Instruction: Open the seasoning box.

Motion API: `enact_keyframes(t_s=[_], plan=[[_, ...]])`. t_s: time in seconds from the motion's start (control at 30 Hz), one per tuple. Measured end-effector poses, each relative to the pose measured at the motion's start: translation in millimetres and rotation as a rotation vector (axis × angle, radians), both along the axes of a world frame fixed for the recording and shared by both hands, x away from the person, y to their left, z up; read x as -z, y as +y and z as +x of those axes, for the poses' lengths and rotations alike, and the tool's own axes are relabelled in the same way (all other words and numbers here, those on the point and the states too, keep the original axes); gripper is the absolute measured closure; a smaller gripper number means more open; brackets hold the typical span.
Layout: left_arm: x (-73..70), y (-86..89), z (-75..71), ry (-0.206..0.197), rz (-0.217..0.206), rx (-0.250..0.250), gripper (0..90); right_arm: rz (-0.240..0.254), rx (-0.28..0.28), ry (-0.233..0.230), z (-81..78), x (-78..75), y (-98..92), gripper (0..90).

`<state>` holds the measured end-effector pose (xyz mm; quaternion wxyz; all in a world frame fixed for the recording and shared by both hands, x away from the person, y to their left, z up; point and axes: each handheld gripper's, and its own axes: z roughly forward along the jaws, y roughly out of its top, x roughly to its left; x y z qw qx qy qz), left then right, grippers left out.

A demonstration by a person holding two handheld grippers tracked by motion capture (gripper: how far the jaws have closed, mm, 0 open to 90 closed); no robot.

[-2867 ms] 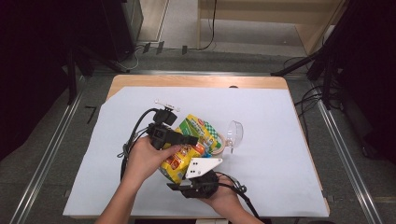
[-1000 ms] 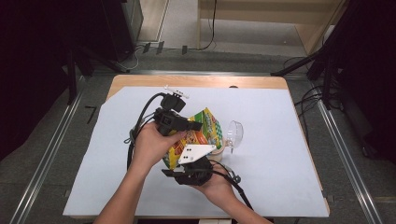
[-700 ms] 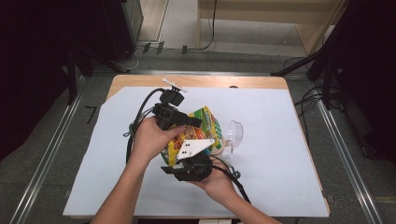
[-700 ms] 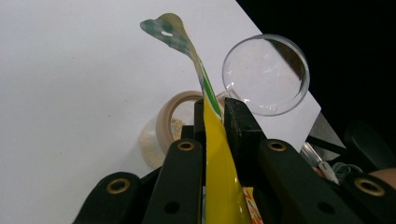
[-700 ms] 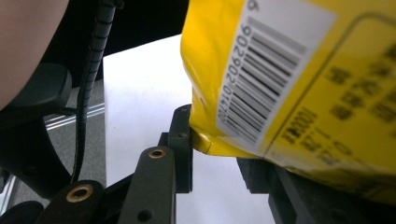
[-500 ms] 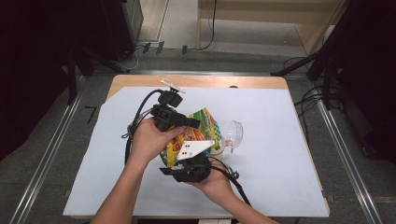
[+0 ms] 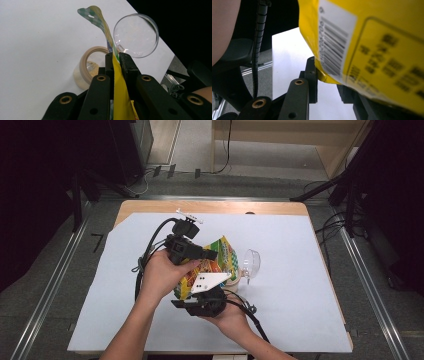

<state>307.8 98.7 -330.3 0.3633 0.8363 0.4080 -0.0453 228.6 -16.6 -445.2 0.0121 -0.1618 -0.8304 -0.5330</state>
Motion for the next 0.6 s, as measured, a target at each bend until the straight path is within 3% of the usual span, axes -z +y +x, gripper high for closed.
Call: enact_keyframes(t_s=[0.2,0.3,0.4,0.6], plan=[[-4.0,4.3,-1.9,-0.027,0.019,-0.025,86.1,0.031,0.002,0.013,2.4,-0.4,7.4,74.8],[-4.5,11.5,-1.5,-0.008,0.006,-0.023,86.0,0.082,0.004,0.043,2.1,0.9,14.2,75.2],[-2.2,14.8,1.5,0.005,-0.018,-0.033,86.1,0.045,0.002,0.004,2.1,-1.1,16.2,75.0],[-2.7,19.1,2.6,-0.003,-0.035,-0.046,85.6,0.025,-0.012,0.018,6.9,-4.0,16.3,73.8]])
